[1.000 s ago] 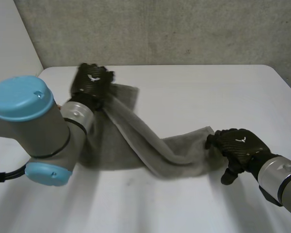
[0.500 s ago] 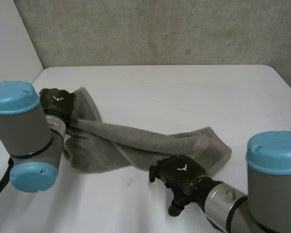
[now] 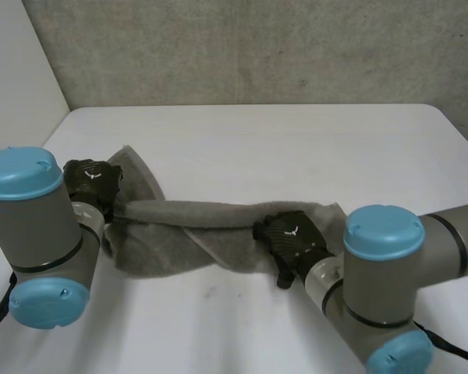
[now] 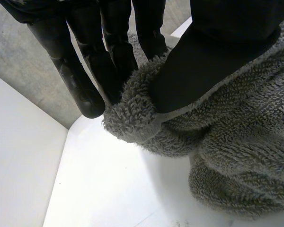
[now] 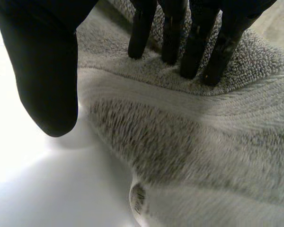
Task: Fold the towel.
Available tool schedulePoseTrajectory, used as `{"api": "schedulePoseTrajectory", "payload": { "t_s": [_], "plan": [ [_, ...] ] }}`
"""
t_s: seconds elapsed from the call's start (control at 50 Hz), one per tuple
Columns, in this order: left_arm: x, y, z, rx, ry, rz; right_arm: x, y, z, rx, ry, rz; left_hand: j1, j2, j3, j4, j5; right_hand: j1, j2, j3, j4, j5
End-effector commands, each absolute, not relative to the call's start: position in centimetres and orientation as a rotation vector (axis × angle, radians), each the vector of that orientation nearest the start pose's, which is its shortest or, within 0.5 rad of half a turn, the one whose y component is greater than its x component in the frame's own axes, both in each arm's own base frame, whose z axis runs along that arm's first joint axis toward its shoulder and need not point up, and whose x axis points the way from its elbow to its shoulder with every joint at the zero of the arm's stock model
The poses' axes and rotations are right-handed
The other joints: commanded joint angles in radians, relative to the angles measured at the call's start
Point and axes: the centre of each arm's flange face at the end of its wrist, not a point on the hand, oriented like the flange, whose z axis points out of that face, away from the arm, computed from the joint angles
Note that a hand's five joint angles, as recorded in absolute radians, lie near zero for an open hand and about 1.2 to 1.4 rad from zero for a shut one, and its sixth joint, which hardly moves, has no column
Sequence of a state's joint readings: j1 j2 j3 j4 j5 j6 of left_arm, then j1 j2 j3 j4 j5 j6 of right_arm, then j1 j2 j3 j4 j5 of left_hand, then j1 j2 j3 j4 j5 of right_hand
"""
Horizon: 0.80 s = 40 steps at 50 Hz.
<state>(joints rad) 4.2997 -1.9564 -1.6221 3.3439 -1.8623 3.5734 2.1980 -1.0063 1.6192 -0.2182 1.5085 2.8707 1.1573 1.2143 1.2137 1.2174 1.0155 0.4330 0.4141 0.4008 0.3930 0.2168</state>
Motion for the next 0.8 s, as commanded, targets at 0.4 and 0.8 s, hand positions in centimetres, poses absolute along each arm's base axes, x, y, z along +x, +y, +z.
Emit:
{"api": "schedulePoseTrajectory", "payload": {
  "t_s": [0.4, 0.8],
  "plan": [
    [-23.7, -27.0, 19.1, 0.708, 2.173, -1.795, 31.1, -25.8, 21.1, -0.950, 2.077, -1.960, 0.239, 0.182, 0.183, 0.179, 0.206, 0.963, 0.982, 0.995, 1.003, 1.005],
    [-23.7, -16.5, 20.7, 0.983, 2.389, -1.541, 23.1, -24.3, 25.7, -1.493, 2.490, -1.558, 0.239, 0.182, 0.183, 0.179, 0.206, 0.963, 0.982, 0.995, 1.003, 1.005]
  ]
}}
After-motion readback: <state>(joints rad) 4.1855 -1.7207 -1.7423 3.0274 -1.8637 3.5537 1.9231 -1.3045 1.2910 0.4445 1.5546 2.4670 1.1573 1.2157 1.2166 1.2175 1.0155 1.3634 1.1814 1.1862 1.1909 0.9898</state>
